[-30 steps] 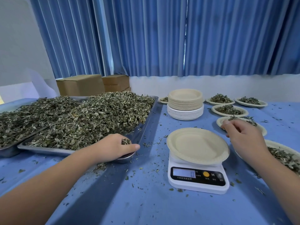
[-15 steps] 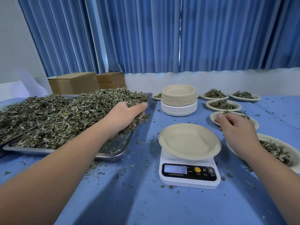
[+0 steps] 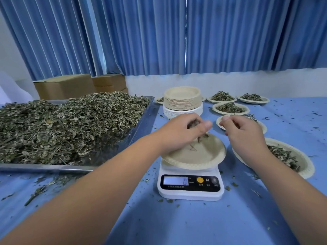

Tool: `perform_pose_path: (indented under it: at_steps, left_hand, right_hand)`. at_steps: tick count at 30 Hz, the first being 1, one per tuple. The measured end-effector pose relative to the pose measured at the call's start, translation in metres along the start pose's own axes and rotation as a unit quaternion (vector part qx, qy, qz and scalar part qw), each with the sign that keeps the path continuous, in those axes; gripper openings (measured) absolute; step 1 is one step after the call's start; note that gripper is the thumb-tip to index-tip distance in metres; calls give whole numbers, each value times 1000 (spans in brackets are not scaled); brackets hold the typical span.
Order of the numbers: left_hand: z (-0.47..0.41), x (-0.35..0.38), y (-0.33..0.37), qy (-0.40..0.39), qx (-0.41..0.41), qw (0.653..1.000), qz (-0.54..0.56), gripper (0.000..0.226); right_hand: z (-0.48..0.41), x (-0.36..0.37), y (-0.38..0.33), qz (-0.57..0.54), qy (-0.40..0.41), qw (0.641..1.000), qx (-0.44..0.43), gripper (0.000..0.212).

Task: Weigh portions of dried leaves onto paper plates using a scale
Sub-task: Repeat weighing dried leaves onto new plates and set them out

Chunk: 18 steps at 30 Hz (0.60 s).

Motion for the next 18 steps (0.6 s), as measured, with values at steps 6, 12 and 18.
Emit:
perform_pose_path:
  at_steps: [6,12,18]
  left_hand:
    - [19,-4,-2,-18,2,999,44,52]
    - [60,-57,-36,203,-25,978,33,12]
    - [87,-89,-75,291,-118,949,19,30]
  right_hand:
    - [0,0,-2,5,-3,1000,-3,37]
    - [2,-2,-4,0,-1,1000,-13,40]
    - [4,0,-1,22,-9,1000,-18,40]
Point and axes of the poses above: each hand's wrist, its own z-axis away from the middle knuckle, its own x-axis out of the palm, y = z × x, the point moved 6 cm from there along -z, towards the middle knuckle, and after that the axes turned 4 degrees about y, right-handed, at the moved point
